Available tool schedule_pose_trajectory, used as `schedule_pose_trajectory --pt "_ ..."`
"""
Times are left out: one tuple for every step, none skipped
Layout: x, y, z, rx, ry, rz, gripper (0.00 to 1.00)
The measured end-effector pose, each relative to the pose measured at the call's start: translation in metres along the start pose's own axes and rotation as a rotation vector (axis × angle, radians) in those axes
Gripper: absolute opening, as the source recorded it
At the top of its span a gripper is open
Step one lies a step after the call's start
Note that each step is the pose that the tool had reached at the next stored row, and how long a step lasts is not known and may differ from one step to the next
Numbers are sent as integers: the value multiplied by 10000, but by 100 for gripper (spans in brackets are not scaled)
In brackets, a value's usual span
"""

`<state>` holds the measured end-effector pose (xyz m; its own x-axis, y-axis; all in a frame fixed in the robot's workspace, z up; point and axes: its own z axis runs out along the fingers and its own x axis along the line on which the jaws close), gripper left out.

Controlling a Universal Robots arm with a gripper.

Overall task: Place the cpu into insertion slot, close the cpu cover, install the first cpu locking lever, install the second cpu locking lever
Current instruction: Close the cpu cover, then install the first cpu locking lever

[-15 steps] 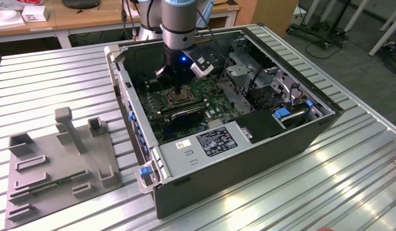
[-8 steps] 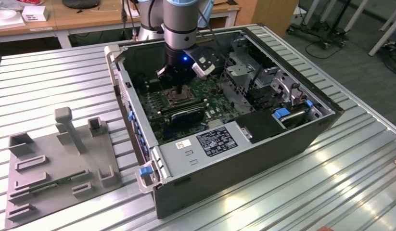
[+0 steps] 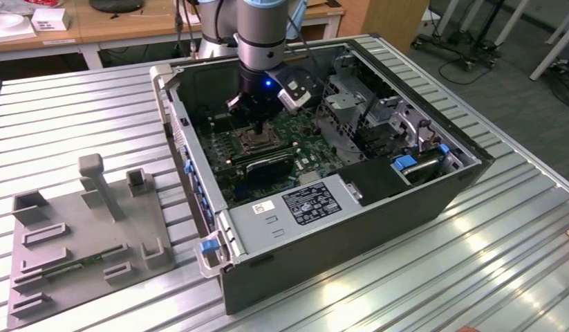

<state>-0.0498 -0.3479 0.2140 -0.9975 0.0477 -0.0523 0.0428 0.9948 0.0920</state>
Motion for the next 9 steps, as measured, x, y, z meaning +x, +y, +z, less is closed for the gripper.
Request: schedule_pose_trajectory --pt "0 1 -8 -1 1 0 10" --pt "-1 1 -13 -1 1 0 10" --pt "-1 1 -12 -3 0 0 10" --pt "-1 2 -18 -2 1 0 10" --pt "-1 2 -23 -1 1 0 10" --pt "-1 2 -23 -2 1 0 10" --pt "-1 2 -23 -2 0 0 10" --pt "-1 2 -23 -2 1 0 10" --pt "-1 2 -24 -1 1 0 10"
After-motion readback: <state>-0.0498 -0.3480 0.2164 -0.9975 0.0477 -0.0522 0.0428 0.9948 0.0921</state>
